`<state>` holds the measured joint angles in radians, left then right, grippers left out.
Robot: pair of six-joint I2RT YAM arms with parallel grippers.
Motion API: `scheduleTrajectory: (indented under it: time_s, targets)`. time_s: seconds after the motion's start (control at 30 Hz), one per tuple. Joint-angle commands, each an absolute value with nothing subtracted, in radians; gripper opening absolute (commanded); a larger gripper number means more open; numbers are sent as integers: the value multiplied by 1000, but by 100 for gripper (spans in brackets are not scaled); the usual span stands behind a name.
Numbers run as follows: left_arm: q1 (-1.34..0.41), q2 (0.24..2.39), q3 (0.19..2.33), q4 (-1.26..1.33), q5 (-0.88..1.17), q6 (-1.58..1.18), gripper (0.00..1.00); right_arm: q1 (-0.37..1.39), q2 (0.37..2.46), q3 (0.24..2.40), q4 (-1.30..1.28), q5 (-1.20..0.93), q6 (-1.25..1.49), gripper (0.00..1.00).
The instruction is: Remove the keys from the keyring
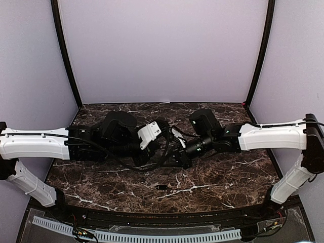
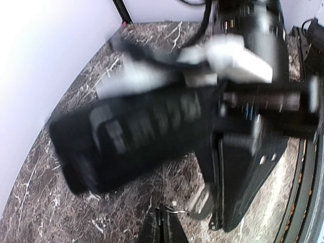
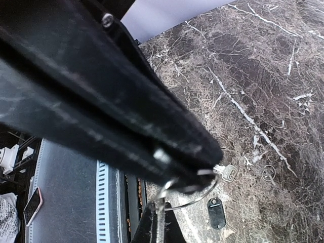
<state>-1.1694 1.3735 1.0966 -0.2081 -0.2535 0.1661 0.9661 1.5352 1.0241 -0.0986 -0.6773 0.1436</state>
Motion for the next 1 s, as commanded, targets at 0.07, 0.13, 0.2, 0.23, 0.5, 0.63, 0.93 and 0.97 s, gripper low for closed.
scheduleTrajectory:
  time_s: [0.07, 0.13, 0.2, 0.23, 0.5, 0.63, 0.93, 0.97]
  targets:
    - [-1156, 1328, 1086, -117, -258, 120, 0, 999, 1543, 1061, -94, -698, 130, 0]
    - [-1157, 1331, 1078, -117, -244, 110, 0, 999, 1542, 1057, -80, -695, 141, 0]
    - [-1157, 1332, 1066, -116, -241, 104, 0, 999, 1537, 1051, -61, -695, 154, 0]
    - [-1156, 1331, 1061, -118, -244, 101, 0, 999, 1534, 1047, -55, -695, 161, 0]
    - [-1157, 1299, 1010, -122, -305, 156, 0, 998, 1516, 1034, -35, -732, 196, 0]
    - [-1156, 1304, 1005, -132, -330, 175, 0, 996, 1499, 1025, -35, -740, 196, 0]
    - [-1156, 1304, 990, -121, -335, 220, 0, 996, 1483, 1019, -4, -820, 215, 0]
    - [-1157, 1303, 988, -121, -335, 227, 0, 996, 1484, 1020, -1, -826, 217, 0]
